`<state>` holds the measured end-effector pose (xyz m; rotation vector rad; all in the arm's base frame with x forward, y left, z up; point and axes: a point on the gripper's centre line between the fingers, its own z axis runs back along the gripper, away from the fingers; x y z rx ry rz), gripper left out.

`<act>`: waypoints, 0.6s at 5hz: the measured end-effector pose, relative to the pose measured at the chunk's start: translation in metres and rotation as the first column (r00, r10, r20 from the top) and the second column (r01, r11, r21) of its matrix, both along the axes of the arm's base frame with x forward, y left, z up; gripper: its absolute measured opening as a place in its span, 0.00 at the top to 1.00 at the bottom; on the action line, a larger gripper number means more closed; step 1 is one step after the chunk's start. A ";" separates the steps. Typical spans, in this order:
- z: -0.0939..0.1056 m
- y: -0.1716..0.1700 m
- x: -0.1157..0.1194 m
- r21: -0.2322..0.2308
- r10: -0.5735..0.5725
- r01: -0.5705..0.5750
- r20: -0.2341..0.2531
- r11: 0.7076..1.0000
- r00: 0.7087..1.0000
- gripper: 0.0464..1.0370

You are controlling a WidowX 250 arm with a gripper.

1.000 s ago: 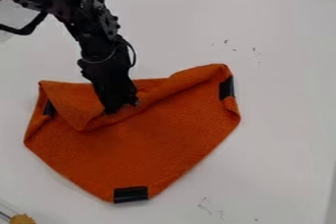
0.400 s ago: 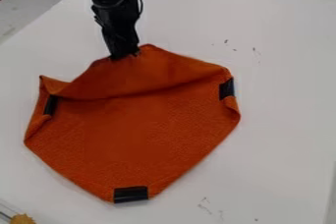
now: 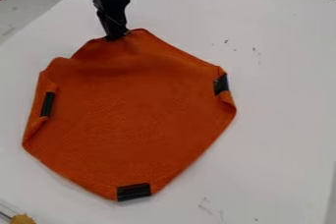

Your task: Unfold the cloth from bottom right to top left

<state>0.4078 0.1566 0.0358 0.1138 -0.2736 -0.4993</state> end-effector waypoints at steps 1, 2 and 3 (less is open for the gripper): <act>-0.009 0.005 0.011 -0.012 -0.036 0.036 -0.028 0.999 0.999 0.96; -0.012 0.008 0.020 -0.008 -0.078 0.077 -0.063 0.997 0.995 0.81; 0.004 0.010 0.032 0.030 -0.112 0.114 -0.062 0.993 0.992 0.56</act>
